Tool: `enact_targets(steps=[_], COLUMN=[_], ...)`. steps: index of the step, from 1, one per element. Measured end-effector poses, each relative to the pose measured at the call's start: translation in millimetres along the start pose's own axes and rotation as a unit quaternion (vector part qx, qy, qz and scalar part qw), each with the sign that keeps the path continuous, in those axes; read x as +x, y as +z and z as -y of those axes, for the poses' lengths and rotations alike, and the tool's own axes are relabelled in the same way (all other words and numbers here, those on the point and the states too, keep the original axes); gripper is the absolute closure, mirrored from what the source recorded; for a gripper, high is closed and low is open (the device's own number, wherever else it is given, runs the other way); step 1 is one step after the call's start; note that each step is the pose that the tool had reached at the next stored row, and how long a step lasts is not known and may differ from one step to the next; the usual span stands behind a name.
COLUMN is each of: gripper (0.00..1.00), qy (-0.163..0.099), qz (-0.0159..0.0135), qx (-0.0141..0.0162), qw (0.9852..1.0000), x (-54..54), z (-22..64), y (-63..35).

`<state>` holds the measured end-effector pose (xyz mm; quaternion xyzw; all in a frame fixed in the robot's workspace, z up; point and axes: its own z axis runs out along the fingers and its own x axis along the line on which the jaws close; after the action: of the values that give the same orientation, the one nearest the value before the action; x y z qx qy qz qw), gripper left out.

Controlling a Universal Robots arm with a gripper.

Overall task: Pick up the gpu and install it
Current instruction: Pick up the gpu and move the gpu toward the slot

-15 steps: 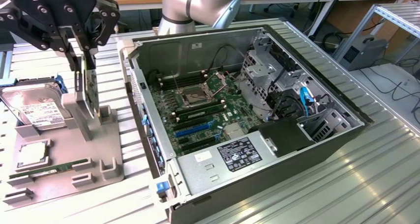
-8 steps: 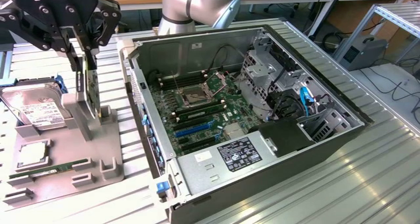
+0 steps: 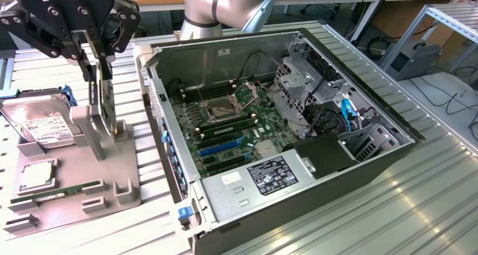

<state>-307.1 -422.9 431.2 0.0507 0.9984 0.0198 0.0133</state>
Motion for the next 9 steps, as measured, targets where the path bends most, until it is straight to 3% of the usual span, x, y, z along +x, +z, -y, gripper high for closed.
enact_targets(steps=[9], gripper=[0.73], qy=[0.000], qz=[0.0001], qx=[0.0013], qw=[1.0000], x=[-3.6], z=[0.1], y=[0.1])
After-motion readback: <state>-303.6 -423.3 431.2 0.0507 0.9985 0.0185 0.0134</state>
